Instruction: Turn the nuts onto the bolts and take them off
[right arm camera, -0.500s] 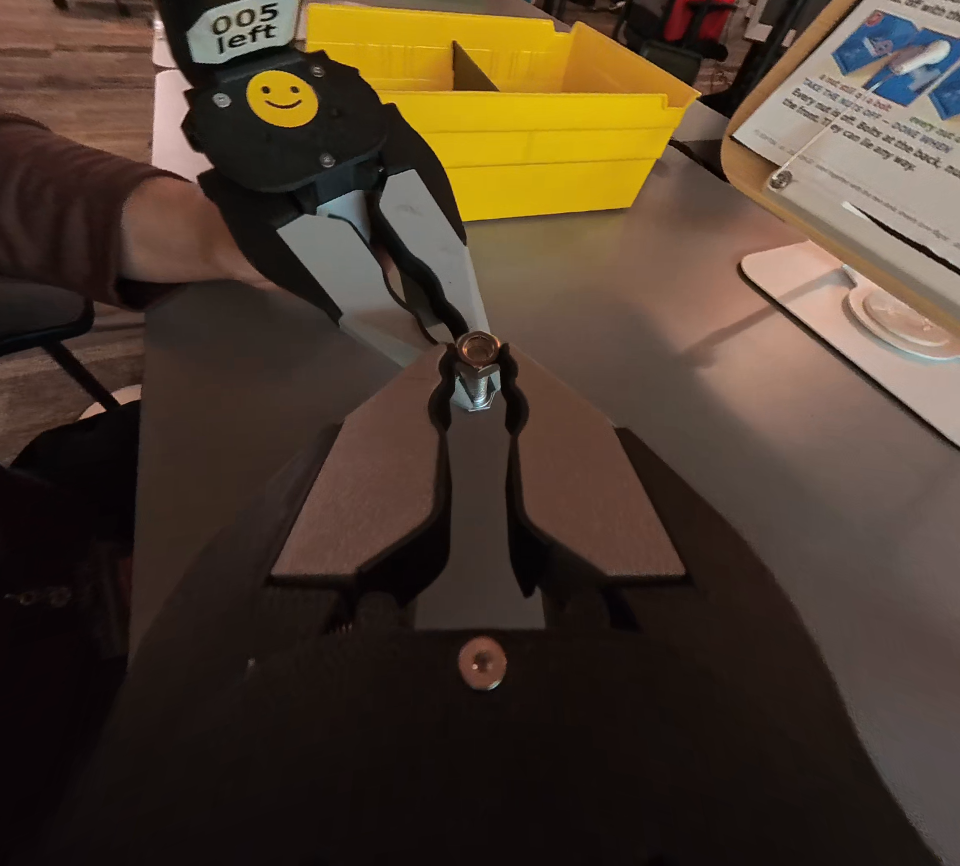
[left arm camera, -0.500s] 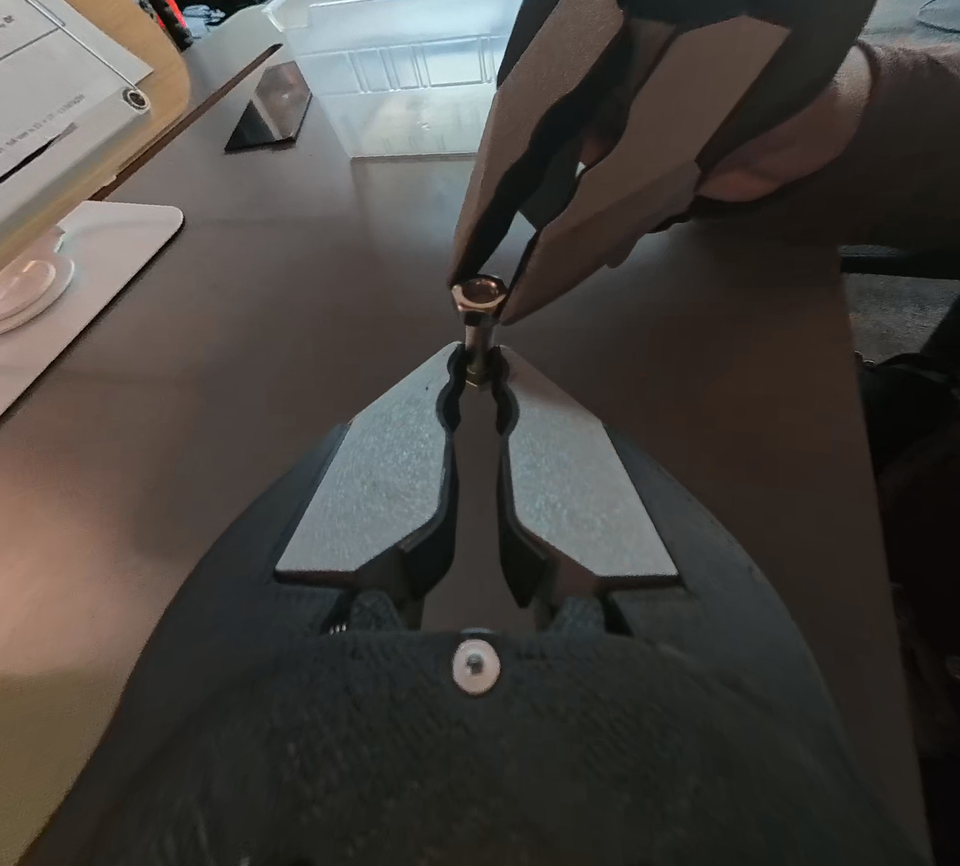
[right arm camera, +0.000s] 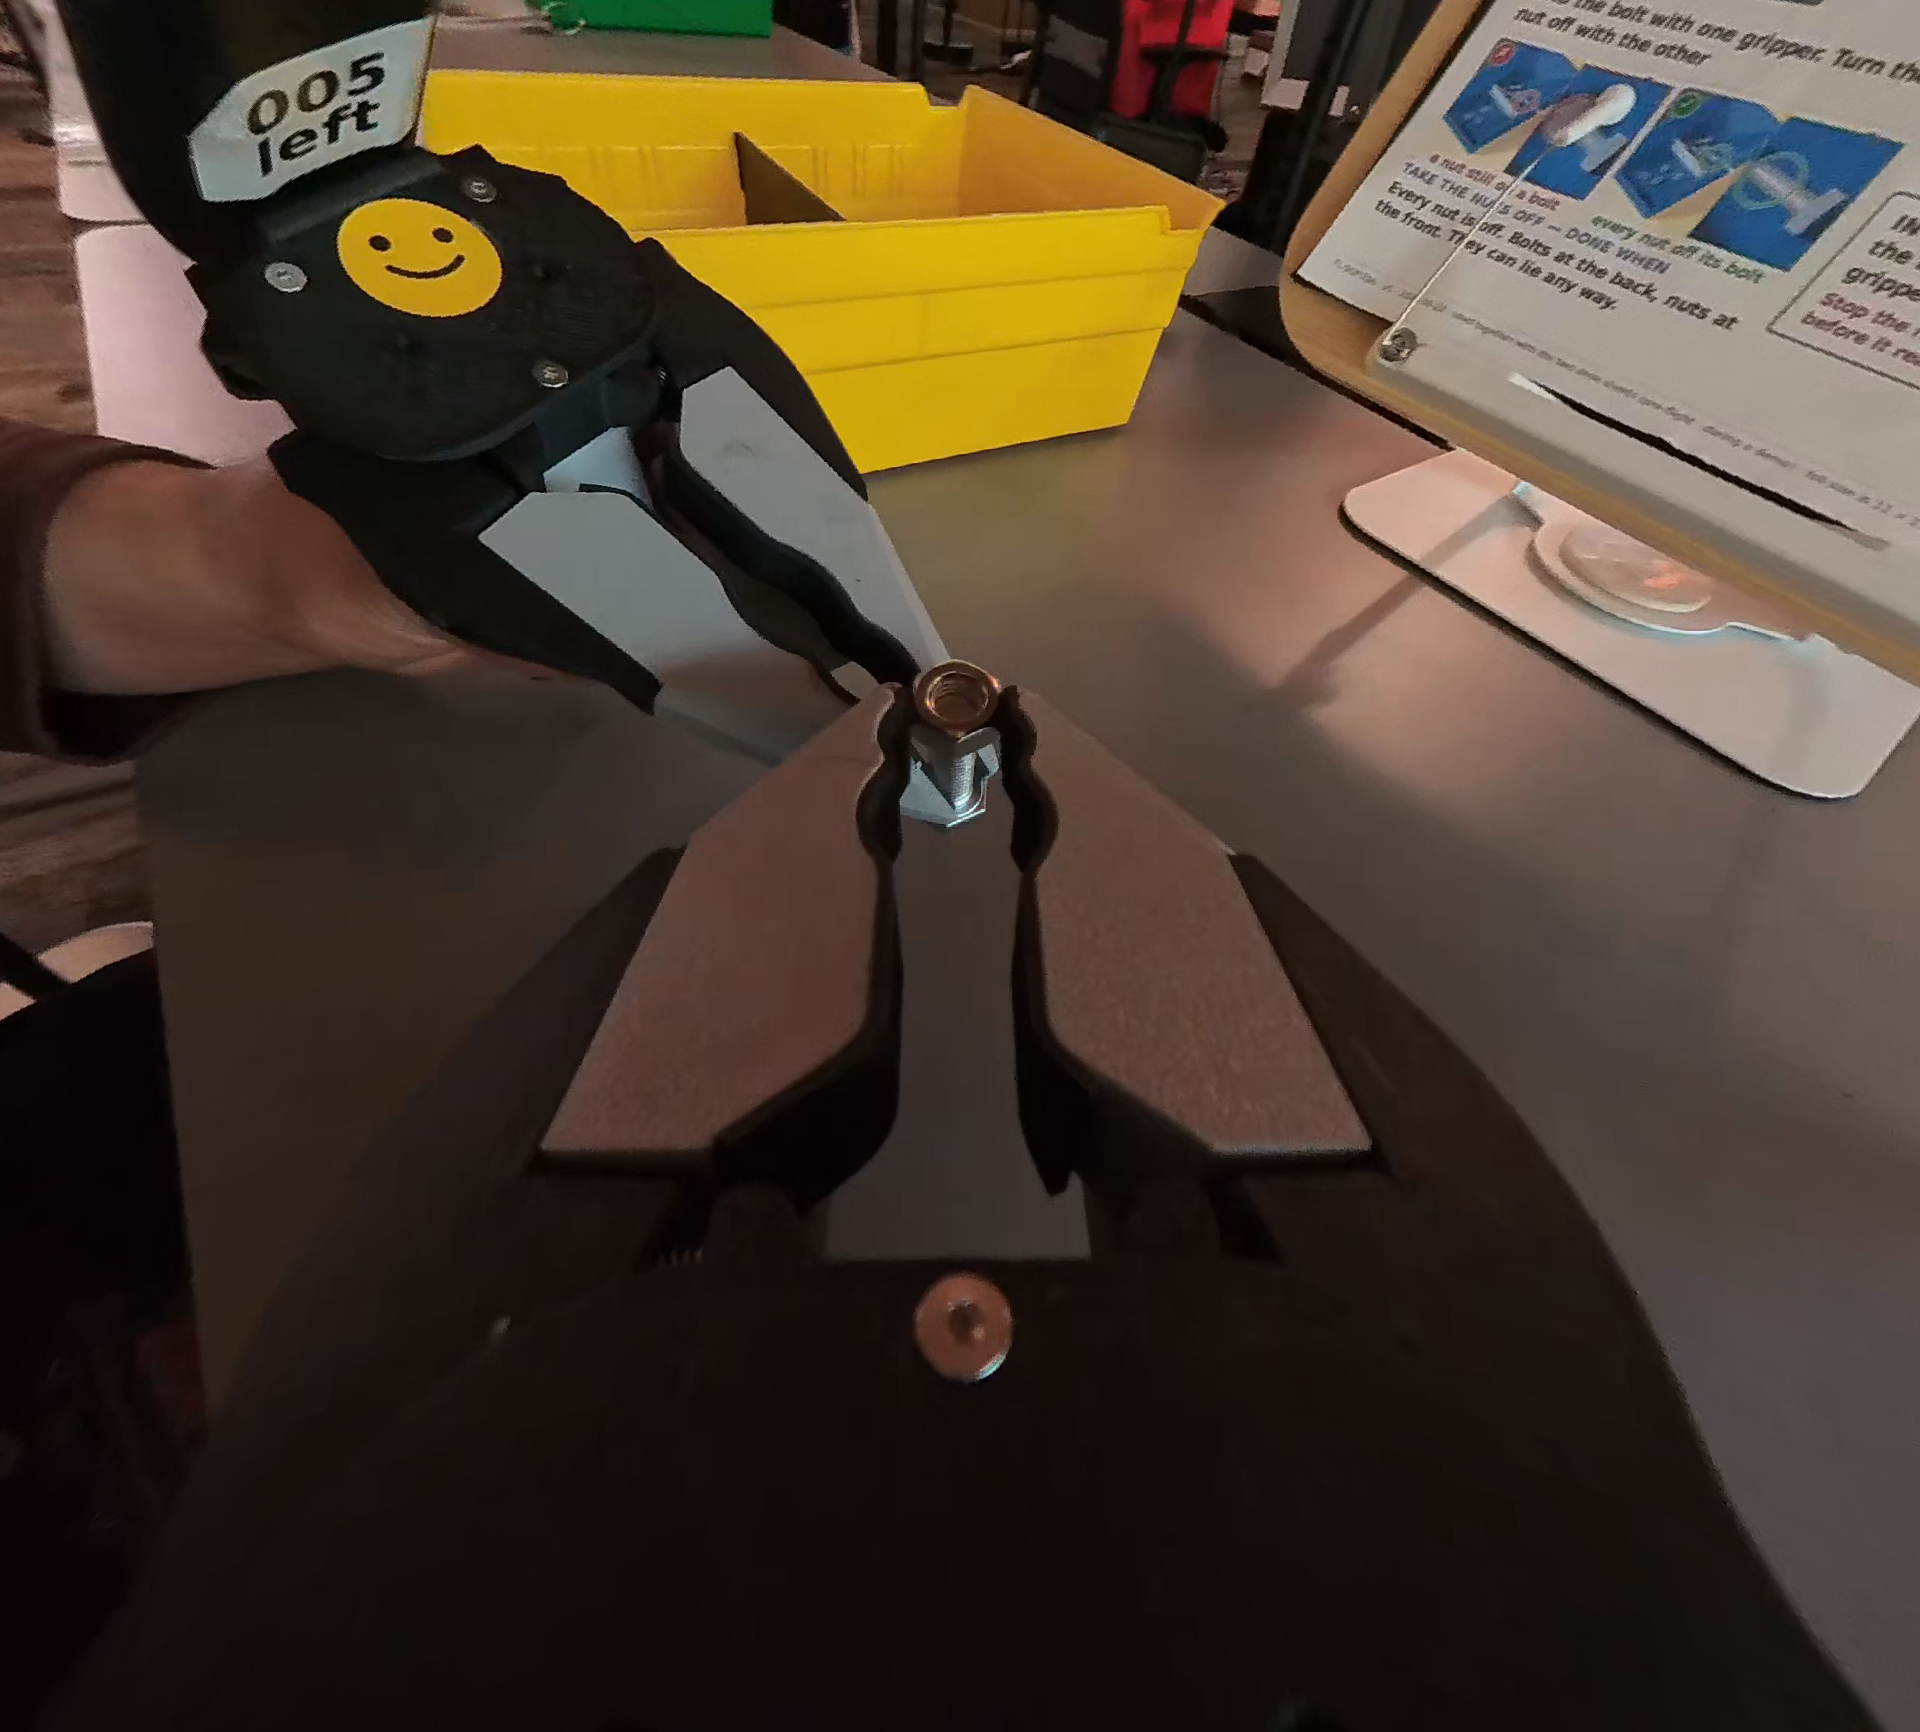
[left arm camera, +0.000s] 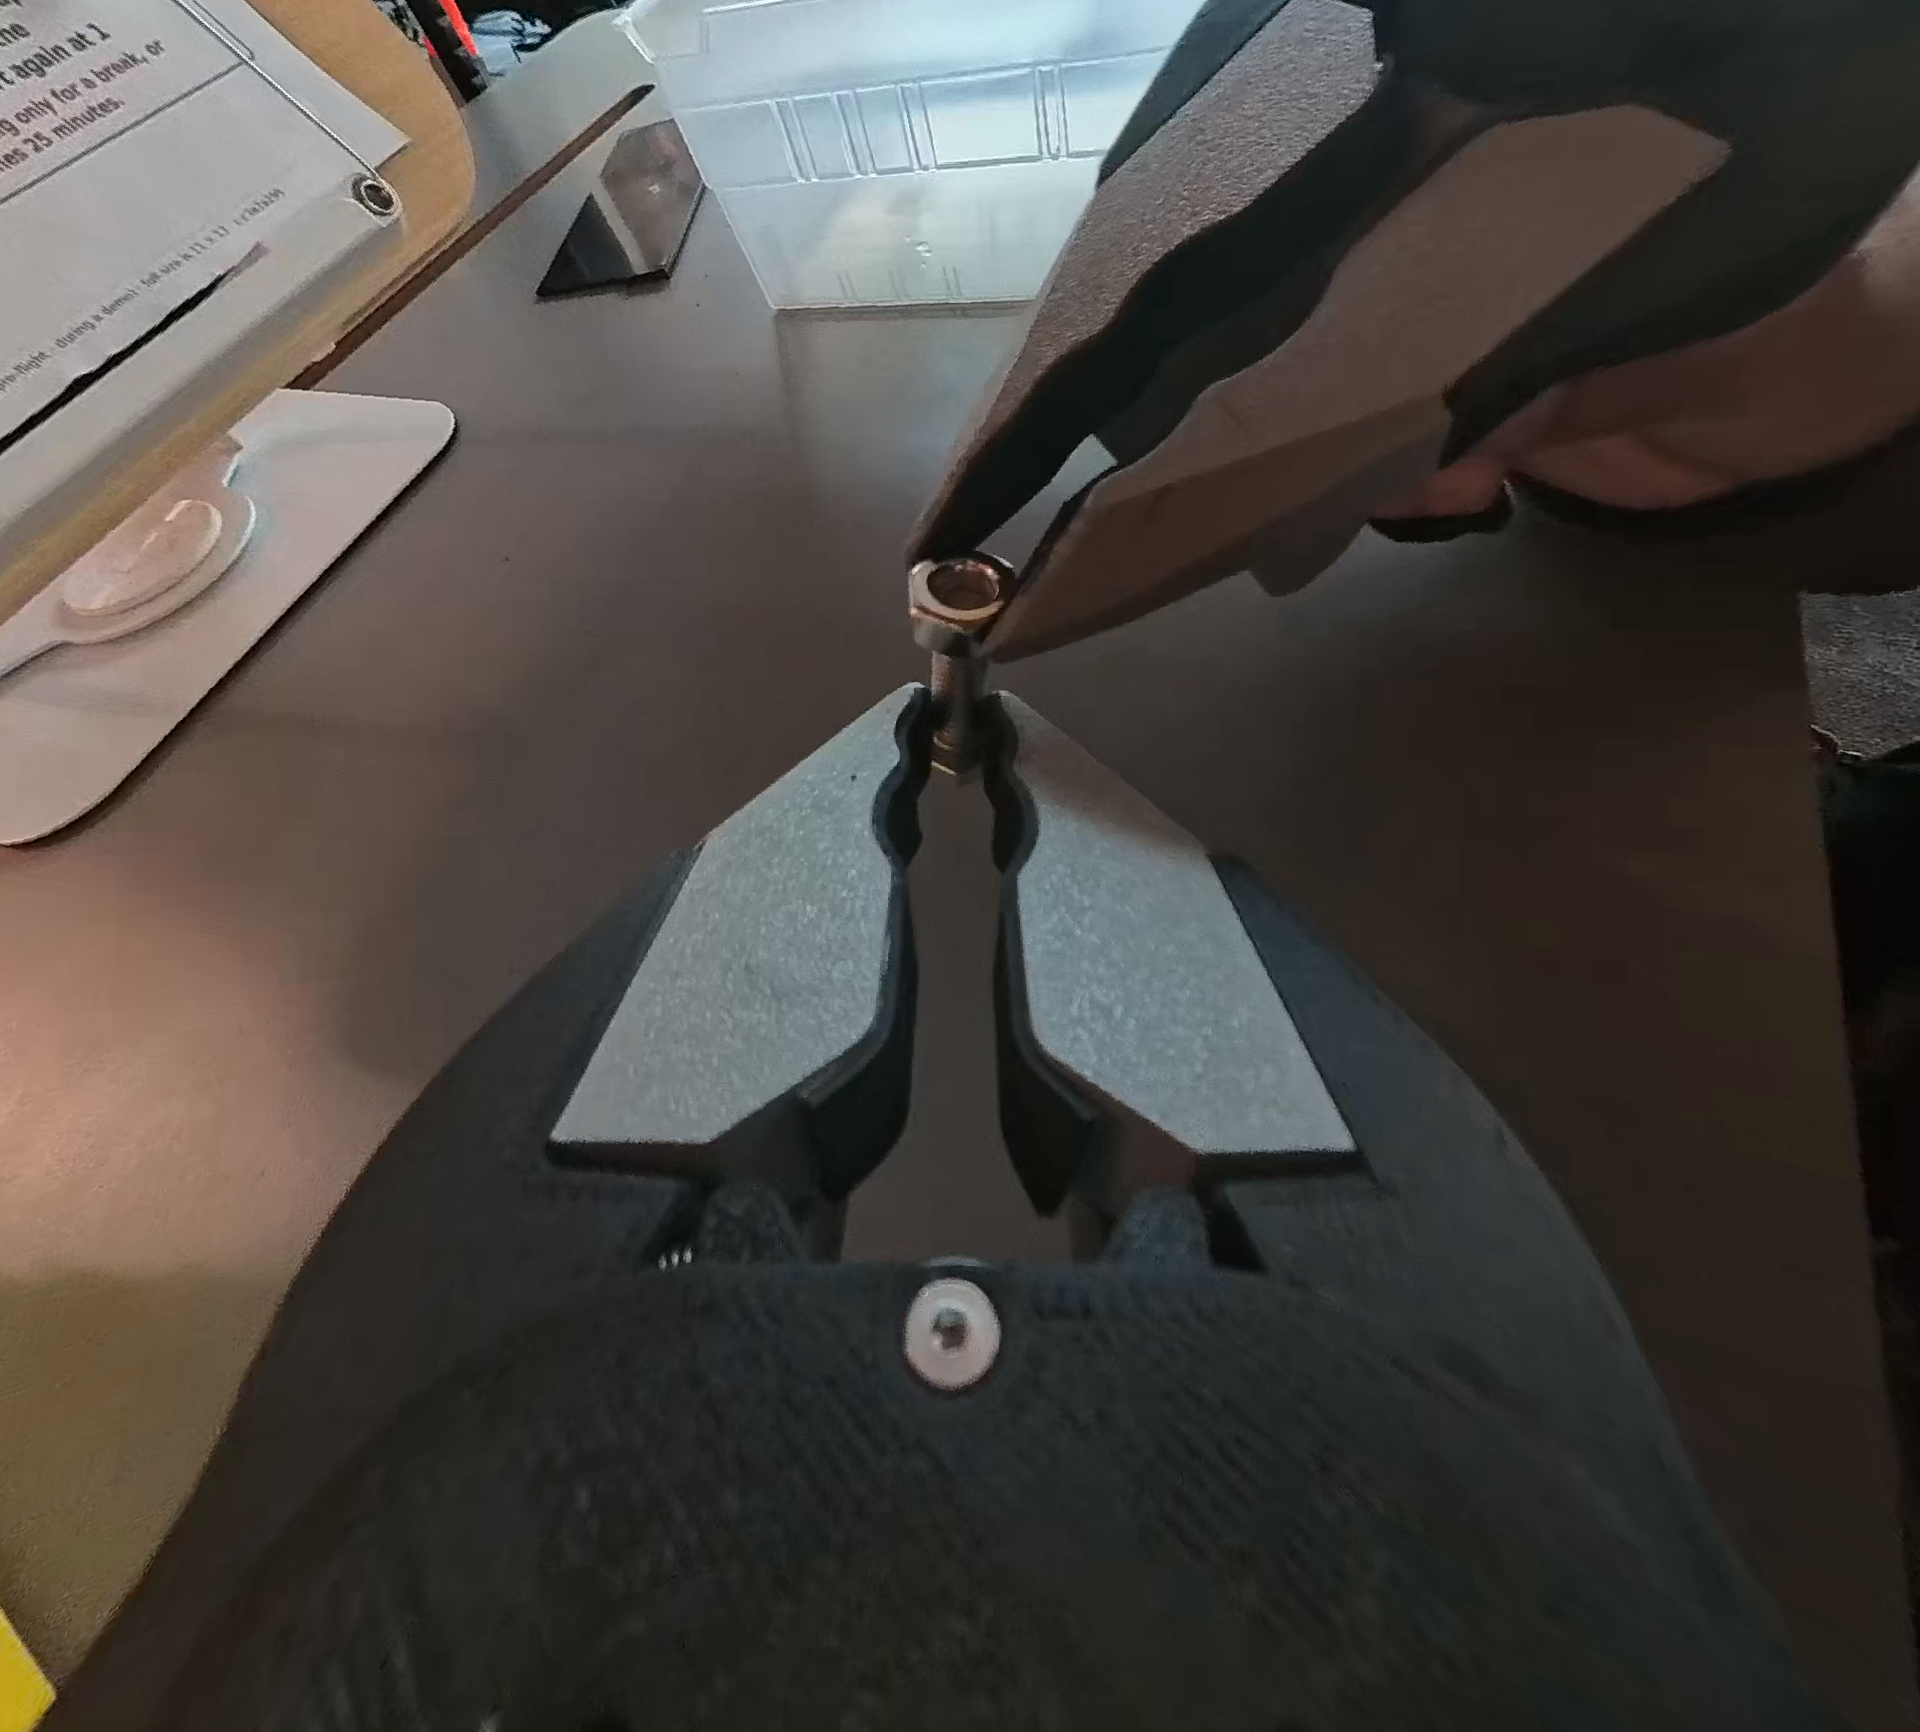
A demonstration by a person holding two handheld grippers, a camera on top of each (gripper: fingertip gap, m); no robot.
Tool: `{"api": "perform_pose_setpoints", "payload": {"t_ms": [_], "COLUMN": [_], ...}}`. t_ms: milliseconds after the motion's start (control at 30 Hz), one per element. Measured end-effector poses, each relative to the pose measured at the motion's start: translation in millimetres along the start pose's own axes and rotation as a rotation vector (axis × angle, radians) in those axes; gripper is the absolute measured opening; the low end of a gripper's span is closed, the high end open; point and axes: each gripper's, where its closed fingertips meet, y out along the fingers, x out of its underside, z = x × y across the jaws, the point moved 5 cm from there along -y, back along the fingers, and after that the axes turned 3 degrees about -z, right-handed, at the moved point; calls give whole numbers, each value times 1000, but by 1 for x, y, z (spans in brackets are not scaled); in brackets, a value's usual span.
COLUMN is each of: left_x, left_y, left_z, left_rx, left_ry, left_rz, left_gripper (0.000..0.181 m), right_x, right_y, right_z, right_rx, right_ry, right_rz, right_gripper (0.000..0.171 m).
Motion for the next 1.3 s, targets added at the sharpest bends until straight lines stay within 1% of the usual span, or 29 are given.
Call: {"api": "perform_pose_setpoints", "payload": {"t_ms": [200,333,667,833,933,1000,1067,1167,1233,1300], "left_x": [1,1,0,0,-1,-1,-1,-1,-1,-1], "left_y": [0,0,-2,-2,-2,-2,-3,-4,-4,-4], "left_z": [-1,-1,-4,-4,-3,-3,-4,-7,-8,-8], "left_rx": [-5,3,16,18,31,39,41,40,45,50], "left_ry": [11,4,-24,-23,-25,-35,-45,-68,-76,-78], "left_rz": [-2,8,32,36,42,47,51,56,59,61], "left_gripper": [7,7,7,7,7,7,7,8,8,8], "right_x": [0,-1,0,0,0,0,0,1,2,2], "right_y": [1,0,-3,-4,-4,-3,-2,-4,-6,-8], "right_z": [-4,-4,-1,-3,-2,-3,-5,-7,-9,-7], "right_rx": [83,100,55,34,0,-37,-72,-71,-63,-27], "right_ry": [-1,-3,37,24,30,49,68,54,22,-4], "right_rz": [-9,-5,19,29,42,47,47,43,36,29], "right_gripper": [13,13,15,23,30,31,30,28,22,20]}}
